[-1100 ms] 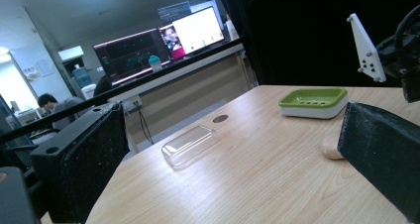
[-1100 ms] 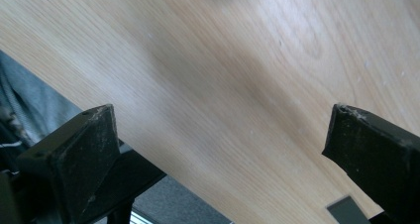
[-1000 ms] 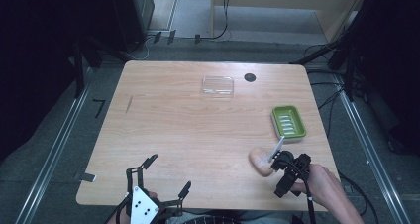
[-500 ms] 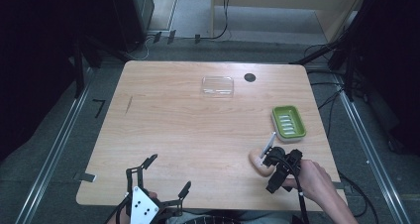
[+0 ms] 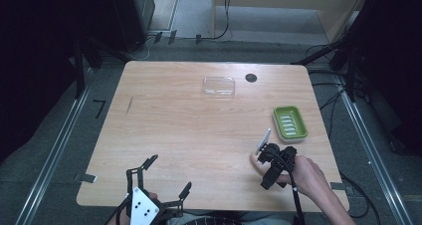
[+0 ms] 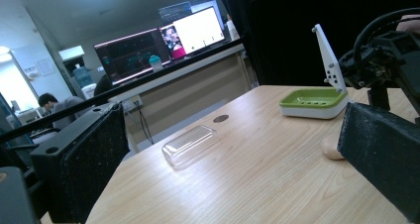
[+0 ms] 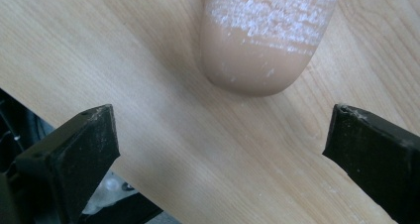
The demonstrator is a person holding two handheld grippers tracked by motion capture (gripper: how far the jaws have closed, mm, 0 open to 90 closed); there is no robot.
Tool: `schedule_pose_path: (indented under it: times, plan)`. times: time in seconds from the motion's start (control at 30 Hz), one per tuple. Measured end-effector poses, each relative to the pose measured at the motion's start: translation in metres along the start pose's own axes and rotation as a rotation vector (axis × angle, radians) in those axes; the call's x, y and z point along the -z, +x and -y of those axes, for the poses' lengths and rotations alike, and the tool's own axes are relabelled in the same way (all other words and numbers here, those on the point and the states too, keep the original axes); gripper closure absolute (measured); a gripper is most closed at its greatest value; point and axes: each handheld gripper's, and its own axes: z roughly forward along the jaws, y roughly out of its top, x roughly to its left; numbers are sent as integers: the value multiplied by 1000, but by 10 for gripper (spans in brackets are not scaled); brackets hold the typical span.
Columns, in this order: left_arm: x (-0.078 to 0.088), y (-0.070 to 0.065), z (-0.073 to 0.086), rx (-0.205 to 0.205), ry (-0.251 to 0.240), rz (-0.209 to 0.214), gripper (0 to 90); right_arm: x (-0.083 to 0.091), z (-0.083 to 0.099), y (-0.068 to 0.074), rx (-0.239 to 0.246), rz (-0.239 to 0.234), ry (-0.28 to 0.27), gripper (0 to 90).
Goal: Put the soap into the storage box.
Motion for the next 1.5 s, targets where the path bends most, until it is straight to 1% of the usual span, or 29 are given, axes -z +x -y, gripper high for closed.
schedule_pose_path:
  times: [0.27,0.33,0.37,0.4,0.43,0.47,0.5,0.53,0.67,0.77,0.83,0.87,1.0,1.03,1.1,1.2,1.27,1.3,1.37,1.4,1.5]
  plan:
    - [0,0,0,1,-3,2,0,-4,-8,-3,-22,-18,1,0]
    - [0,0,0,2,-2,-1,0,-5,-11,-4,-24,-15,2,0]
    - [0,0,0,2,-2,-1,0,-5,-12,-4,-17,-14,1,0]
    - [0,0,0,1,-1,-1,0,-6,-13,-4,-25,-17,1,0]
    - [0,0,0,0,-2,1,0,-6,-15,-5,-17,-12,-1,0]
    - [0,0,0,0,-2,1,0,-7,-16,-4,-27,-15,-2,0]
    - [0,0,0,1,-2,0,0,-7,-17,-5,-14,-14,-2,0]
    - [0,0,0,2,-2,-1,0,-8,-19,-4,-26,-15,-4,0]
    - [0,0,0,1,-3,0,0,-10,-24,-8,-31,-22,-14,0]
    - [0,0,0,3,-3,-1,0,-12,-28,-11,-44,-23,-24,0]
    - [0,0,0,4,-3,-1,0,-13,-31,-13,-59,-28,-21,0]
    - [0,0,0,5,-4,-1,0,-14,-32,-14,-63,-31,-15,0]
    - [0,0,0,5,-4,-2,0,-16,-36,-17,-80,-40,-24,0]
    - [0,0,0,6,-4,-2,0,-17,-36,-19,-77,-44,-29,0]
    - [0,0,0,6,-4,-2,0,-18,-38,-20,-88,-39,-25,0]
    - [0,0,0,6,-2,-4,0,-21,-40,-22,-102,-45,-27,0]
    - [0,0,0,6,-1,-4,0,-23,-41,-23,-107,-47,-17,0]
    - [0,0,0,6,-2,-4,0,-24,-41,-23,-116,-44,-28,0]
    - [0,0,0,6,-3,-3,0,-25,-42,-25,-125,-36,-28,0]
    - [0,0,0,7,-3,-4,0,-25,-42,-25,-141,-36,-33,0]
    - [0,0,0,6,-5,-2,0,-26,-42,-27,-148,-34,-35,1]
